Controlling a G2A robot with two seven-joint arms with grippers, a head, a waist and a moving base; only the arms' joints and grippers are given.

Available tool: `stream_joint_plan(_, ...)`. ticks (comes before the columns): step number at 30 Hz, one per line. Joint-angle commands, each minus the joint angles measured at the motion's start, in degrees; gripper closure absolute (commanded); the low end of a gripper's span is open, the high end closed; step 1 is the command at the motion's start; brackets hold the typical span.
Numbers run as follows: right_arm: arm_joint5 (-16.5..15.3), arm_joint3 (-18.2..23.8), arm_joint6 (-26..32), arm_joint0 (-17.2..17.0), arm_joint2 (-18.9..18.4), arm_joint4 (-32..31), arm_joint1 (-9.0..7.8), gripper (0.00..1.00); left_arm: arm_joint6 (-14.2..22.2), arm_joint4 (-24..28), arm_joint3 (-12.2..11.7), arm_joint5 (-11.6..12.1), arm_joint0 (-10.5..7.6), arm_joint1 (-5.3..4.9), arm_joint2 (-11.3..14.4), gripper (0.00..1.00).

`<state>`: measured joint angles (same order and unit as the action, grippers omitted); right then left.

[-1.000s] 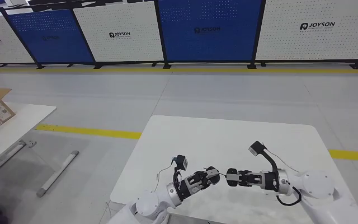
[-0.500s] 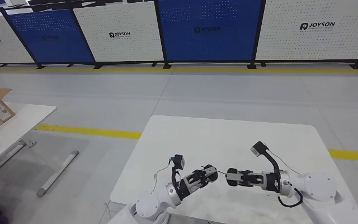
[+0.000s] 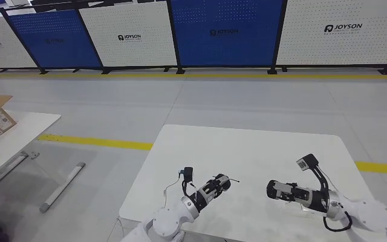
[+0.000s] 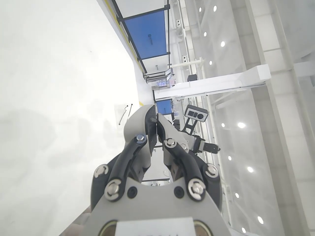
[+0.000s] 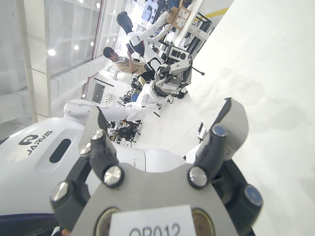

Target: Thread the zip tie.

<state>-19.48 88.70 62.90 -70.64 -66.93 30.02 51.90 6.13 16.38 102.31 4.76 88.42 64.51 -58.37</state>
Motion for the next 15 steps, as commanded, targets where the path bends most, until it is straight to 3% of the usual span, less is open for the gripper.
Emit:
stream_joint_plan(1,0.0,0.0,0.0,0.0,0.0,0.0,0.0,0.0,0.0,0.0,0.0,0.0,0.0,0.0,0.0,1.0)
stream_joint_plan(7,0.0,0.0,0.0,0.0,0.0,0.0,0.0,0.0,-0.3,0.5,-0.2,-0.1,-0.03,0.06,-0.1,1.0)
stream_joint_plan(10,0.0,0.0,0.0,0.0,0.0,0.0,0.0,0.0,0.6,5.9,-0.1,0.4,-0.41,0.28,-1.0,1.0)
stream_joint_plan(12,0.0,0.0,0.0,0.0,0.0,0.0,0.0,0.0,1.5,8.1,1.2,1.3,-0.26,0.23,-2.1,1.0)
stream_joint_plan(15,0.0,0.0,0.0,0.0,0.0,0.0,0.0,0.0,2.6,9.8,5.3,2.8,1.13,-0.12,-4.8,1.0)
